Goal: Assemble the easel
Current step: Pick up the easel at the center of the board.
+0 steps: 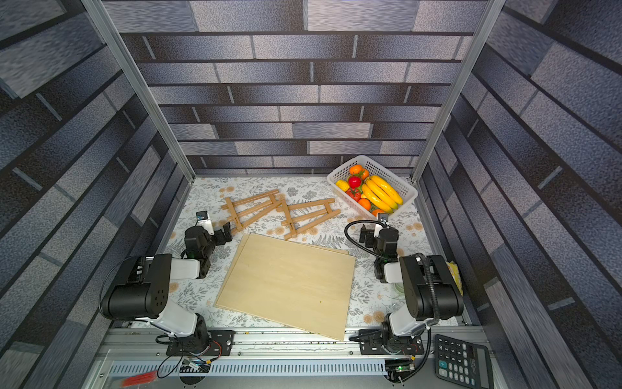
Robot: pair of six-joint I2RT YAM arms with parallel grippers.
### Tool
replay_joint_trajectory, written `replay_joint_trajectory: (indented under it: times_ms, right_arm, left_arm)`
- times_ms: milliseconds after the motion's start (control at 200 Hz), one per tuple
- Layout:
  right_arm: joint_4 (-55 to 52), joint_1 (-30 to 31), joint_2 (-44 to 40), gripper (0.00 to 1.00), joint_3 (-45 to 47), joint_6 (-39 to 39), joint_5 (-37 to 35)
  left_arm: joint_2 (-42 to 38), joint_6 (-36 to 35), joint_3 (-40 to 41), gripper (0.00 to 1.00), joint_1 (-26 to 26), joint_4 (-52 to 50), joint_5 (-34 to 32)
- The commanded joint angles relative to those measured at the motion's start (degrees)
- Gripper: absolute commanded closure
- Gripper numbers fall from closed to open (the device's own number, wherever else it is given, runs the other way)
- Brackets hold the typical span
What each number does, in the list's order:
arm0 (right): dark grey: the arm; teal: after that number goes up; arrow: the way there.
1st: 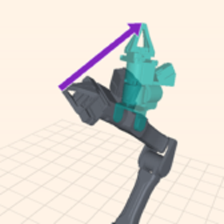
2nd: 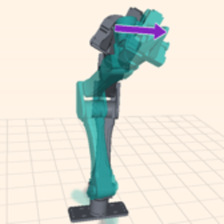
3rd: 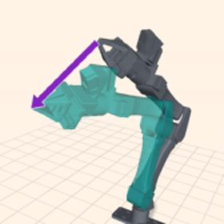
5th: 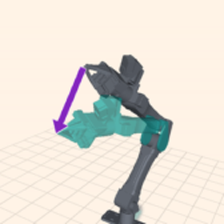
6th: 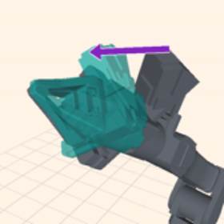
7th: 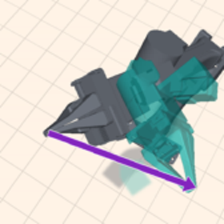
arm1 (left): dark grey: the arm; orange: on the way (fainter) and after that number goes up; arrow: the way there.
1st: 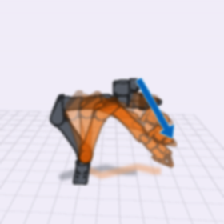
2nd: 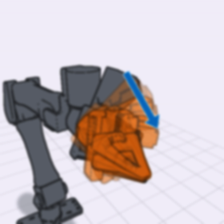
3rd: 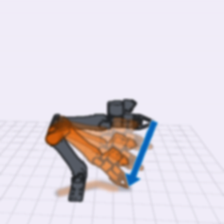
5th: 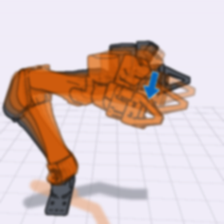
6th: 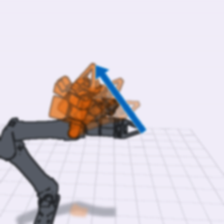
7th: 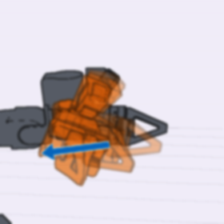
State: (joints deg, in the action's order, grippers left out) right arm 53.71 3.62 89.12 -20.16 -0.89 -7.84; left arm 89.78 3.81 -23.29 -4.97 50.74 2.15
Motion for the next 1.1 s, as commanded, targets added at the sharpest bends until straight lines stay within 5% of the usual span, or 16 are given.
replay_joint_trajectory:
  times_ms: [0, 235, 376, 476, 581, 731, 962, 1092]
  right_arm:
    - [5.27, 0.03, -0.56, 0.0, 2.12, 1.12, -2.49]
    - [5.08, 0.03, -6.33, 0.0, 4.6, 1.43, -3.65]
    - [-3.01, 0.07, -13.16, 0.0, 3.05, 1.36, -3.54]
    - [-21.06, 0.04, -21.46, 0.0, -3.5, 8.25, -9.1]
    - [-51.97, -0.01, -24.61, 0.0, -17.97, 21.87, -16.25]
    - [-80.41, 0.07, -21.46, 0.0, -35.33, 22.46, -1.03]
    - [-85.48, 0.49, -25.15, 0.0, -37.29, 33.12, 18.86]
    - [-91.43, 5.12, -20.87, 0.0, -45.17, 35.23, 21.65]
  left_arm:
    - [-1.76, 0.28, 0.36, 0.0, -0.38, -0.41, -2.95]
    - [-10.61, 4.4, 4.36, 0.0, -3.03, -1.66, -4.02]
    - [-17.71, 5.74, 1.74, 0.0, -3.19, -13.27, -5.81]
    - [-22.35, 12.3, -6.37, 0.0, -3.22, -32.8, -11.97]
    - [-25.12, 16.1, -15.69, 0.0, -4.19, -51.17, -10.27]
    - [-28.18, 17.41, -24.01, 0.0, -4.06, -65.82, -2.26]
    - [-23.15, 21.84, -35.96, 0.0, -2.92, -84.37, 2.83]
    - [-14.64, 22.56, -44.1, 0.0, -0.93, -96.22, 3.18]
